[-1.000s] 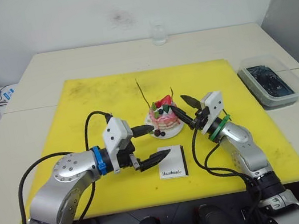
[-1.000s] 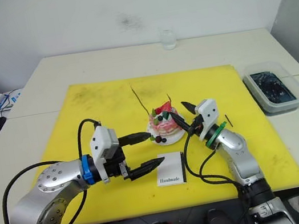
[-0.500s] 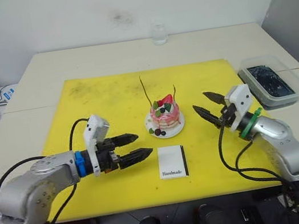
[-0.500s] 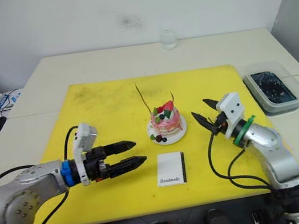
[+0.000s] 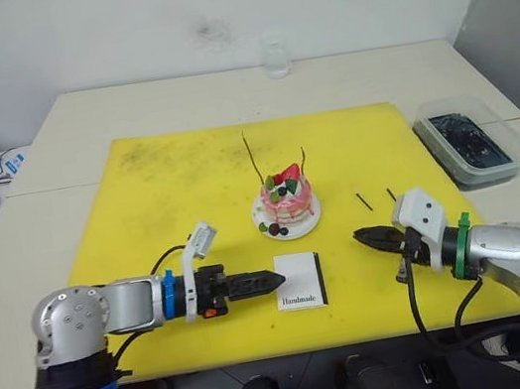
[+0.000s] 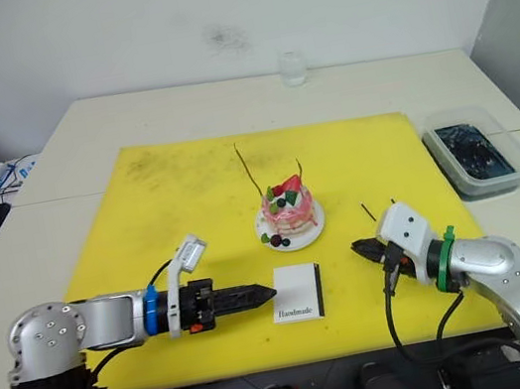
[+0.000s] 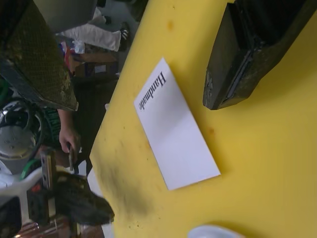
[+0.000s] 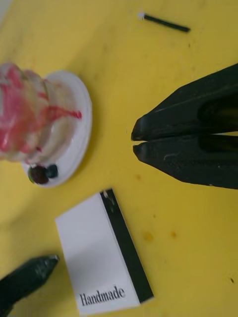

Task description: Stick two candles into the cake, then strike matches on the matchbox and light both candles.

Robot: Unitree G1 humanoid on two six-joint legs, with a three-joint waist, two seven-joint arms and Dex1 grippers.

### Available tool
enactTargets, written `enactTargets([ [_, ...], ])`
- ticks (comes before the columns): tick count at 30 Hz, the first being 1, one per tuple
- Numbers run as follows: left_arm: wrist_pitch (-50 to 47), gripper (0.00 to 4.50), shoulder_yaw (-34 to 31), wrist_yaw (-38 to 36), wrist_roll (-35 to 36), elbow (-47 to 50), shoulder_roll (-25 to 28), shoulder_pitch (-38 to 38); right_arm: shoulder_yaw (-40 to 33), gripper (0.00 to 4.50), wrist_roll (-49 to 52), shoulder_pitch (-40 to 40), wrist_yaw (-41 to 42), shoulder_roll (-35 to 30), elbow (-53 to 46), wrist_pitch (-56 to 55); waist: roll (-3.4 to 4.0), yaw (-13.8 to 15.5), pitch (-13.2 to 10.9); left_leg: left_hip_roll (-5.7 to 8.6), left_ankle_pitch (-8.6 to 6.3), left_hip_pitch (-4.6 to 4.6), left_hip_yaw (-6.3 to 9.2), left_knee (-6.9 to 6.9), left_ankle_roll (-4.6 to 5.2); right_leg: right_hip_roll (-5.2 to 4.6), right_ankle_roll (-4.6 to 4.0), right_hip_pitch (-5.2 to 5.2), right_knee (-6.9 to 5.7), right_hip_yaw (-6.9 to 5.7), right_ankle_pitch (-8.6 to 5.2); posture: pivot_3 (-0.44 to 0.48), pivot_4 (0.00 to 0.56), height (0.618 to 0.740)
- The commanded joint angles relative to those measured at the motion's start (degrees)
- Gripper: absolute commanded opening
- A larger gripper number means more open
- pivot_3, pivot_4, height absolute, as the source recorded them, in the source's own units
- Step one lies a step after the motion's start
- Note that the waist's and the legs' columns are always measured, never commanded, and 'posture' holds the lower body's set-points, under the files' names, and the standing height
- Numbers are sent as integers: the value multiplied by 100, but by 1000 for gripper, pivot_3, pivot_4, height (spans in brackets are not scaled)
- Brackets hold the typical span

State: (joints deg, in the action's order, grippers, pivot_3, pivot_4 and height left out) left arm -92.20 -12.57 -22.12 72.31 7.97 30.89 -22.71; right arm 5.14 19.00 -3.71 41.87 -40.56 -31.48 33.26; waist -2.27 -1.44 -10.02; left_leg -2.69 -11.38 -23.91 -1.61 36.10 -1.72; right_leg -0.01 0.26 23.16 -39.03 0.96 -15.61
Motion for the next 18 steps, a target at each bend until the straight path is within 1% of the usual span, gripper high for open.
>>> enactTargets([
  [1,-30,4500,71,298,72,-139,-132,-205,131,44,-50,-24,132,-149,-162,74,0,1,0,1,0,1,-1,0,0,0,0,0,0,1,0,0,150,740],
  [6,-30,4500,384,481,448,-78,-61,-113,443,44,-206,-148,183,-218,-35,167,0,-1,0,1,0,2,1,0,0,0,0,0,-1,0,0,0,150,740],
  [9,-30,4500,407,644,571,-48,-73,-2,593,44,-265,-217,229,-215,-25,260,0,-1,0,0,0,1,-2,0,0,-4,0,0,0,3,0,0,150,740],
  [14,-25,4500,276,999,663,-58,-490,76,961,44,-362,-422,200,-124,7,524,-1,1,1,3,0,0,-4,0,0,-7,1,-2,4,3,0,0,150,740],
  [18,-30,4500,327,1150,696,-12,-623,124,1190,44,-513,-564,184,-79,179,594,-5,17,4,6,0,2,0,1,0,-9,1,-6,4,0,0,0,150,740],
])
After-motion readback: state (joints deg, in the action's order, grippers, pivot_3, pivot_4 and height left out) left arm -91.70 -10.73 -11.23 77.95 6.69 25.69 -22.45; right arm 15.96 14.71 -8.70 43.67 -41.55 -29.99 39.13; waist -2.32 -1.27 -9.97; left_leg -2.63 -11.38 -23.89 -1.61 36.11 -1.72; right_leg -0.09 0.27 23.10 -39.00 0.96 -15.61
